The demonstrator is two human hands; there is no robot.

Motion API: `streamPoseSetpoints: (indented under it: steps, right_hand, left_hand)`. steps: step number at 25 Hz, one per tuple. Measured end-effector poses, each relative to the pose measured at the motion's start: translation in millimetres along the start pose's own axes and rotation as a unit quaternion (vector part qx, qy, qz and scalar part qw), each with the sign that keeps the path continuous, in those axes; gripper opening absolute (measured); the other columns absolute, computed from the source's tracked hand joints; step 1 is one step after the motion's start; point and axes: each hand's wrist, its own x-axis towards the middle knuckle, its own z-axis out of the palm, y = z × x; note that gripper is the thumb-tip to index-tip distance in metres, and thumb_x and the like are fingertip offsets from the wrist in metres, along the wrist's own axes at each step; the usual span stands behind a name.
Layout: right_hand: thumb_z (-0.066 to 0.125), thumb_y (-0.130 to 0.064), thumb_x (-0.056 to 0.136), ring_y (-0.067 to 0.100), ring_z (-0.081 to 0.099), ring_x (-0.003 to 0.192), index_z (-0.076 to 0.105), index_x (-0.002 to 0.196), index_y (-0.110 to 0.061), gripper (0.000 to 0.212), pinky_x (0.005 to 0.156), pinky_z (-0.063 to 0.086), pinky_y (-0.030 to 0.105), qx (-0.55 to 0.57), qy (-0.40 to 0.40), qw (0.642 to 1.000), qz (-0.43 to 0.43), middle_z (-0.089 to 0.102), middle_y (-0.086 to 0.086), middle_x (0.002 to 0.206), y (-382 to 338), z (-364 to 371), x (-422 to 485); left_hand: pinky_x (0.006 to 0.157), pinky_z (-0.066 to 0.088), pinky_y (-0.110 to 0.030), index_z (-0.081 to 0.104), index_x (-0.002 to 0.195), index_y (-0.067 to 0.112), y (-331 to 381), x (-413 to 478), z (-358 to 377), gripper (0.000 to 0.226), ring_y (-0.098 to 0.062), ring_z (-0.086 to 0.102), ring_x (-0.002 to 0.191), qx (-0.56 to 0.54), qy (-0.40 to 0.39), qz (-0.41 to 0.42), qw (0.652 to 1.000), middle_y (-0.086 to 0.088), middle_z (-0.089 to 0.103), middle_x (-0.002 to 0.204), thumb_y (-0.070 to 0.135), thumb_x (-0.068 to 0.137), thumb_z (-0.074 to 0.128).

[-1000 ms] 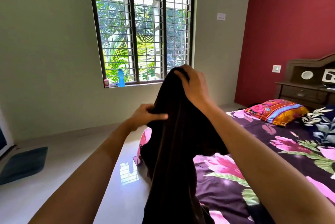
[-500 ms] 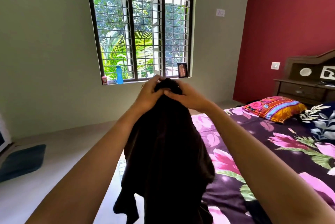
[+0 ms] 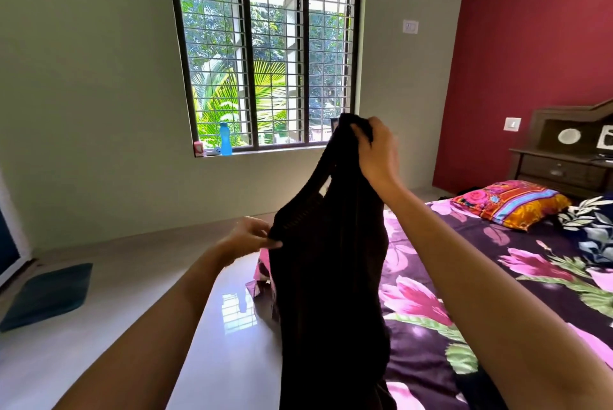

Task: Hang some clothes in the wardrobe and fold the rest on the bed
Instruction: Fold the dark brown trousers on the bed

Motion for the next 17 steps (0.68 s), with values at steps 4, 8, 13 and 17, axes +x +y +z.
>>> streamPoseSetpoints:
  steps: [4, 8, 13, 17]
  right_hand:
    - [0.047, -0.027, 0.100, 0.015, 0.054, 0.067, 0.056, 0.101, -0.010, 0.019, 0.056, 0.035, 0.025, -0.057, -0.009, 0.998, 0.020, 0.055, -0.003, 0.077, 9, -14, 1]
    - [0.046, -0.034, 0.099, 0.020, 0.054, 0.066, 0.058, 0.093, -0.005, 0.032, 0.060, 0.039, 0.031, -0.135, -0.038, 0.988, 0.059, 0.054, 0.002, 0.073, 11, -20, 11]
    - [0.063, -0.032, 0.090, 0.010, 0.057, 0.060, 0.063, 0.074, -0.014, 0.024, 0.055, 0.045, 0.020, 0.121, -0.018, 0.992, -0.004, 0.061, 0.001, 0.068, -43, -46, 69]
    - [0.072, -0.031, 0.082, 0.022, 0.061, 0.073, 0.058, 0.076, -0.003, 0.031, 0.069, 0.052, 0.037, 0.030, 0.002, 0.991, 0.131, 0.060, 0.008, 0.076, -34, -31, 96]
  left_hand:
    - [0.064, 0.044, -0.018, 0.056, 0.106, 0.013, 9, 10, 1, 0.013, -0.011, 0.055, 0.075, -0.173, 0.179, -0.007, 0.969, -0.001, 0.059, 0.084, 0.018, 0.098, 0.047]
    - [0.071, 0.041, -0.028, 0.060, 0.099, 0.009, 69, 39, -31, 0.019, -0.019, 0.054, 0.087, -0.180, 0.380, 0.044, 0.906, -0.006, 0.060, 0.087, 0.023, 0.097, 0.049]
    - [0.064, 0.047, -0.016, 0.064, 0.084, 0.012, 188, 22, -88, 0.014, -0.009, 0.060, 0.067, -0.241, 0.315, 0.229, 0.889, -0.001, 0.064, 0.073, 0.021, 0.093, 0.056]
    - [0.057, 0.033, -0.025, 0.054, 0.058, 0.012, 177, 37, -99, 0.033, -0.020, 0.051, 0.062, -0.018, 0.435, 0.060, 0.898, -0.007, 0.052, 0.059, 0.026, 0.086, 0.065]
